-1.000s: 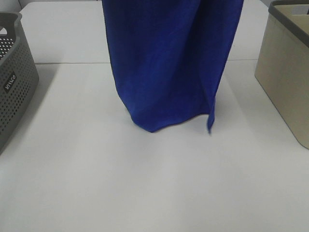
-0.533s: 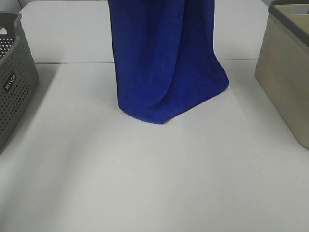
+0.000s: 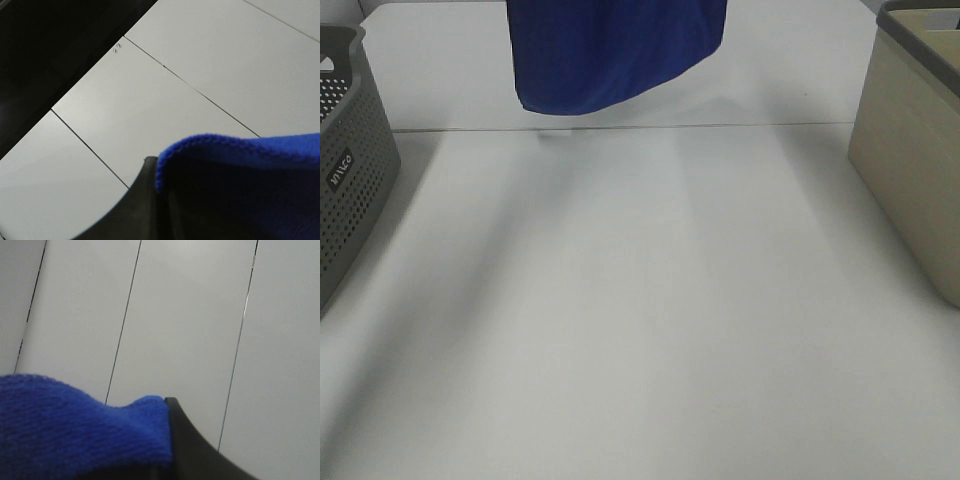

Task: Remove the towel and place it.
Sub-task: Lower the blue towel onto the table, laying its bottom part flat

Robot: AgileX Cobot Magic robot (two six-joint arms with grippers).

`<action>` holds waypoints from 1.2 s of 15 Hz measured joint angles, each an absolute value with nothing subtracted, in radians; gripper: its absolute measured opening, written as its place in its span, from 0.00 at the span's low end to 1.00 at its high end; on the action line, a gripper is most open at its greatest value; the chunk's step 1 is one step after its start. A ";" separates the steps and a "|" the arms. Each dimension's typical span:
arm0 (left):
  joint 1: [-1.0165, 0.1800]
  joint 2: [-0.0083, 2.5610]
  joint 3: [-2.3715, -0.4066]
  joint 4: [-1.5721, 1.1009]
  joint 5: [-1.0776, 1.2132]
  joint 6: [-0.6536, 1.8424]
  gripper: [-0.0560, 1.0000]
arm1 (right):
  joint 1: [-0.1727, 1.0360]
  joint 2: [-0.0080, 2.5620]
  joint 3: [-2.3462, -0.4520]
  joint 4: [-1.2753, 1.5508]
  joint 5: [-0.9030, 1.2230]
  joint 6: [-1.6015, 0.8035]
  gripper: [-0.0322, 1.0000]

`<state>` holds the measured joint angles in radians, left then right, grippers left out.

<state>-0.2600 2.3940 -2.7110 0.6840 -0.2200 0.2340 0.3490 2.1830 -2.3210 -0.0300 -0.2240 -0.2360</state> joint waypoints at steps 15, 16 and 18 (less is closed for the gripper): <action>-0.538 2.161 -2.673 0.378 1.175 0.236 0.05 | 0.302 1.939 -2.321 0.123 1.205 -0.225 0.05; -0.541 2.133 -2.673 0.323 1.204 0.237 0.05 | 0.302 1.929 -2.319 0.129 1.210 -0.218 0.05; -0.541 2.095 -2.673 0.265 1.214 0.213 0.05 | 0.302 1.869 -2.313 0.177 1.219 -0.182 0.05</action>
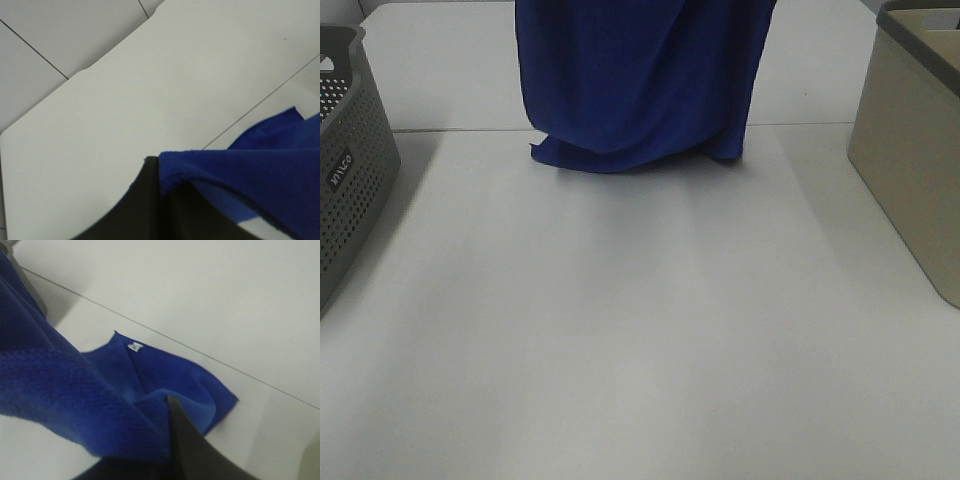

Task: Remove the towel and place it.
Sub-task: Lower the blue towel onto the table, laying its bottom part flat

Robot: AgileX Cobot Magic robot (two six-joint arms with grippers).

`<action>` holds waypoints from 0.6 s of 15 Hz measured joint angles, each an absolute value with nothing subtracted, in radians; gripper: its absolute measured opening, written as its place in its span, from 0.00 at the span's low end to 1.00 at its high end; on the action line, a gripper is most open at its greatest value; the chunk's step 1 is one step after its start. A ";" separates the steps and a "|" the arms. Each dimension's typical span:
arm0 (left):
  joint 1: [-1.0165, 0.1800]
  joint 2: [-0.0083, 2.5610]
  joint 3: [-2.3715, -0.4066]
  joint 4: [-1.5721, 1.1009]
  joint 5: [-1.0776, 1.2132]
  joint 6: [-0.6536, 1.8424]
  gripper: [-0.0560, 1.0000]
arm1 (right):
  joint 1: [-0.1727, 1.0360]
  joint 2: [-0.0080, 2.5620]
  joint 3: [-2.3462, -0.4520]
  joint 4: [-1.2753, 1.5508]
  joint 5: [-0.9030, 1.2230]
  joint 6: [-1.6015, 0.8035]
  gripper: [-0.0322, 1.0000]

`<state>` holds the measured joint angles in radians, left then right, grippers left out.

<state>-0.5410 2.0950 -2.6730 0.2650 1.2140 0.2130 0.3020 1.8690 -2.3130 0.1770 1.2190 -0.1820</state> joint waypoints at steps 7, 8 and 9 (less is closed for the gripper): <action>-0.476 2.105 -2.680 0.211 1.218 0.081 0.05 | 0.302 1.834 -2.207 0.148 1.200 -0.173 0.05; -0.442 2.143 -2.680 0.213 1.218 0.079 0.05 | 0.302 1.879 -2.205 0.129 1.132 -0.177 0.05; -0.409 2.179 -2.680 0.213 1.190 0.079 0.05 | 0.302 1.923 -2.205 0.109 1.014 -0.187 0.05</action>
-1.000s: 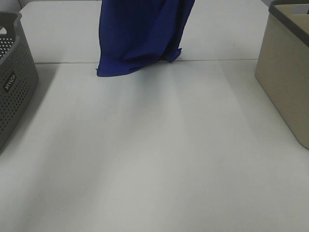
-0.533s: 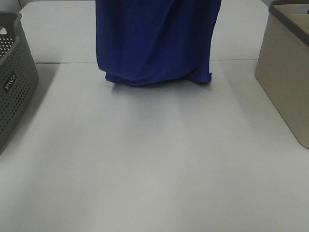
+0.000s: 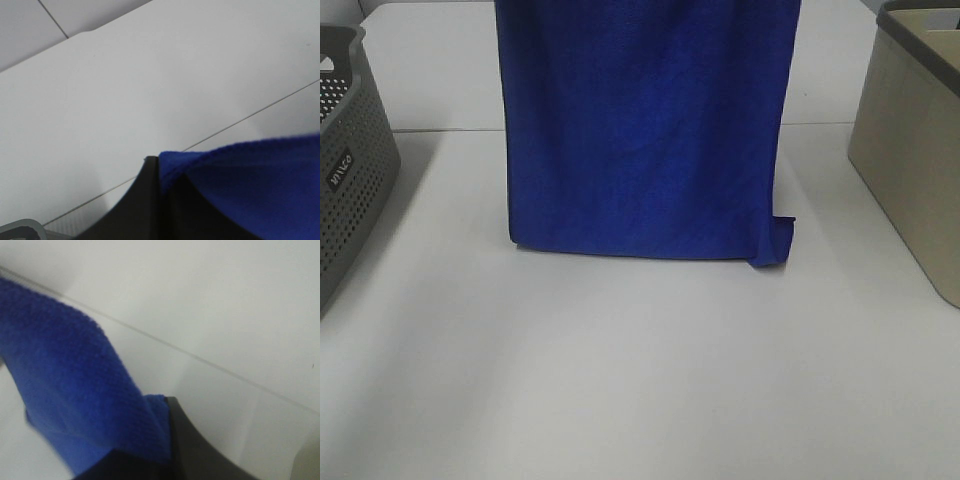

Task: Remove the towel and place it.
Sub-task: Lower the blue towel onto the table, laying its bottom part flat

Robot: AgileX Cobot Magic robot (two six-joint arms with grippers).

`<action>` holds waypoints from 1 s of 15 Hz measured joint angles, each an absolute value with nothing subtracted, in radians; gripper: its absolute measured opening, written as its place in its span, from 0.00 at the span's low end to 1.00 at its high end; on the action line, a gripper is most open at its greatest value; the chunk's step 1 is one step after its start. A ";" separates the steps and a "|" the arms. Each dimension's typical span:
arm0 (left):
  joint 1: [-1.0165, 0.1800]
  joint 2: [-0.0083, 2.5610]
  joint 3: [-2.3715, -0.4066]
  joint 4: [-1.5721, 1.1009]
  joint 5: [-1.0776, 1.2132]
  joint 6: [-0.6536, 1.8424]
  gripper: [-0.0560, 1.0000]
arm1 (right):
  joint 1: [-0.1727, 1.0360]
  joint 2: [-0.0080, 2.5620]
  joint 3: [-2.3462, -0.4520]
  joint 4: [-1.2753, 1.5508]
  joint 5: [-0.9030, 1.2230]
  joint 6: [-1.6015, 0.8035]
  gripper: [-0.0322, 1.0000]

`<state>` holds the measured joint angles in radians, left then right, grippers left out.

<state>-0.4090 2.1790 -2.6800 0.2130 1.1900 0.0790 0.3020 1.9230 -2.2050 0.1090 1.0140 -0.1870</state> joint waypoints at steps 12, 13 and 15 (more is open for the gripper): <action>-0.318 2.366 -2.734 0.359 -0.117 0.129 0.05 | 0.269 2.178 -2.467 0.069 0.000 -0.222 0.05; -0.321 2.368 -2.734 0.360 -0.034 0.129 0.05 | 0.269 2.180 -2.462 0.069 0.114 -0.222 0.05; -0.343 2.381 -2.734 0.363 0.204 0.132 0.05 | 0.269 2.180 -2.428 0.069 0.326 -0.222 0.05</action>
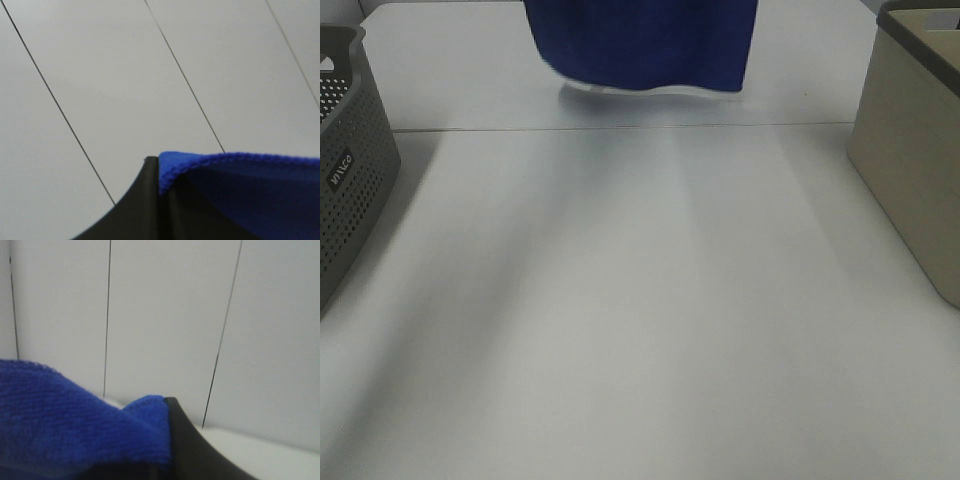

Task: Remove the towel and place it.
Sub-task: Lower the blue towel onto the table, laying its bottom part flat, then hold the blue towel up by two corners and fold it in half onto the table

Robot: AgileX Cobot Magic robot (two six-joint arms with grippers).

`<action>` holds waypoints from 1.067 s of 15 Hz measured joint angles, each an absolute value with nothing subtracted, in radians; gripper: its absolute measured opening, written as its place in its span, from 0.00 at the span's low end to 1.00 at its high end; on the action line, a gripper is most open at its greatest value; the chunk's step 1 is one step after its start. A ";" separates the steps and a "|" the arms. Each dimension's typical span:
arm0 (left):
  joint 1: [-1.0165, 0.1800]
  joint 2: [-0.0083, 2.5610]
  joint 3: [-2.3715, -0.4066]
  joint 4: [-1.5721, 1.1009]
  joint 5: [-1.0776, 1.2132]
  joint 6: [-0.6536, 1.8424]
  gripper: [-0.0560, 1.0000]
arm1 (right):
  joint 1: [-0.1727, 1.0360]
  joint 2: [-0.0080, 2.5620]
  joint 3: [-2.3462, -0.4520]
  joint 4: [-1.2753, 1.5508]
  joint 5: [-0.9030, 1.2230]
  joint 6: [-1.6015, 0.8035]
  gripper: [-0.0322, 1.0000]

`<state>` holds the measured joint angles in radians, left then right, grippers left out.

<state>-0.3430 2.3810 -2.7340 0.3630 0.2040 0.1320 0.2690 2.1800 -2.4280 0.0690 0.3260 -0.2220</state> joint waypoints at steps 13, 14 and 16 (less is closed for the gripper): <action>-0.467 2.354 -2.539 0.081 1.214 0.260 0.05 | 0.269 2.233 -2.302 0.077 1.216 -0.341 0.05; -0.467 2.325 -2.467 0.081 1.216 0.260 0.05 | 0.268 2.231 -2.259 0.082 1.215 -0.343 0.05; -0.467 2.236 -2.300 0.080 1.215 0.260 0.05 | 0.268 2.201 -2.162 0.100 1.215 -0.350 0.05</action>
